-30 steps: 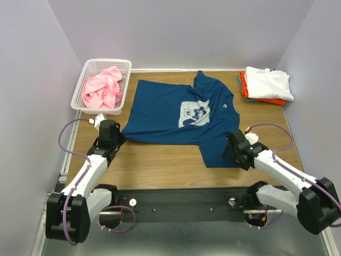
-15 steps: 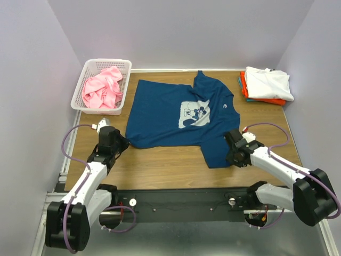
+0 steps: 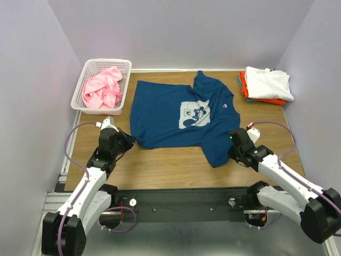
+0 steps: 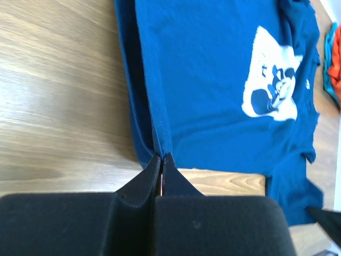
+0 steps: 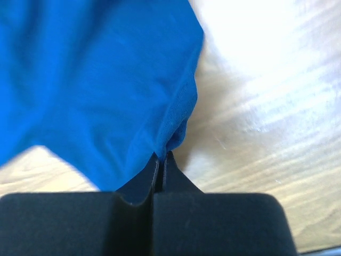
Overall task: Fold and stack the t-shirts
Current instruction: Flatten the tshirt out
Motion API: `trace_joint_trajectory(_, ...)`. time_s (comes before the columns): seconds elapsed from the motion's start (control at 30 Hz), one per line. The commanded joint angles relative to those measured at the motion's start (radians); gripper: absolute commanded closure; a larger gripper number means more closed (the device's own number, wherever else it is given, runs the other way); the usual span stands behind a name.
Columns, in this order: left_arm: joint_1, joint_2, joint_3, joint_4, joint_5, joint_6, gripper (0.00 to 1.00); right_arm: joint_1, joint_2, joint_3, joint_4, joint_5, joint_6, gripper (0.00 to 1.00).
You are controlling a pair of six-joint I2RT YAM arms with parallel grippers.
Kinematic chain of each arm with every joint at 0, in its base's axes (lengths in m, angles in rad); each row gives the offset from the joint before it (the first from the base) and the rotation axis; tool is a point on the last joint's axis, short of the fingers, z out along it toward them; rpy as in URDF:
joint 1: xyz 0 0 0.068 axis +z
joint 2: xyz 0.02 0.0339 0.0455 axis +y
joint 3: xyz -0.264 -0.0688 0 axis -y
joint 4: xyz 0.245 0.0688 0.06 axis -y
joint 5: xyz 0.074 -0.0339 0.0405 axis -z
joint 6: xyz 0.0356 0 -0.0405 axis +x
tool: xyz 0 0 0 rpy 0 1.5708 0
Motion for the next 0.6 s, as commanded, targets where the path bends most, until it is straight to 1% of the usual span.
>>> trace_joint_trajectory(0.0, -0.026, -0.039, -0.014, -0.013, 0.019, 0.014, 1.0, 0.002, -0.098, 0.036, 0.061, 0.08, -0.016, 0.99)
trace_joint_trajectory(0.1, -0.044, -0.087, 0.009, -0.039, 0.014, 0.022, 1.0, 0.002, -0.159, 0.071, 0.067, 0.113, -0.034, 0.99)
trace_joint_trajectory(0.17, -0.055, -0.114, 0.031, -0.09, -0.012, 0.013, 1.0, 0.003, -0.225, 0.091, 0.067, 0.152, -0.048, 0.99)
trace_joint_trajectory(0.2, -0.058, -0.119, 0.06, -0.111, -0.034, 0.01, 1.0, 0.0, -0.247, 0.117, 0.067, 0.162, -0.057, 0.99)
trace_joint_trajectory(0.23, -0.06, -0.121, 0.102, -0.166, -0.056, 0.014, 1.0, 0.002, -0.282, 0.13, 0.069, 0.176, -0.074, 0.99)
trace_joint_trajectory(0.27, -0.061, -0.119, 0.103, -0.189, -0.056, 0.014, 1.0, 0.002, -0.293, 0.147, 0.069, 0.182, -0.082, 0.99)
trace_joint_trajectory(0.3, -0.069, -0.122, 0.144, -0.222, -0.059, 0.026, 1.0, 0.002, -0.314, 0.174, 0.069, 0.187, -0.097, 0.99)
trace_joint_trajectory(0.37, -0.074, -0.134, 0.186, -0.246, -0.067, 0.028, 1.0, 0.002, -0.325, 0.208, 0.069, 0.196, -0.106, 0.99)
trace_joint_trajectory(0.43, -0.074, -0.156, 0.274, -0.262, -0.123, 0.039, 1.0, 0.002, -0.324, 0.277, 0.067, 0.202, -0.134, 0.99)
trace_joint_trajectory(0.47, -0.074, -0.161, 0.275, -0.269, -0.139, 0.045, 1.0, 0.002, -0.324, 0.301, 0.067, 0.198, -0.146, 0.99)
trace_joint_trajectory(0.57, -0.074, -0.129, 0.418, -0.349, -0.203, 0.074, 1.0, 0.002, -0.296, 0.427, 0.06, 0.199, -0.201, 0.99)
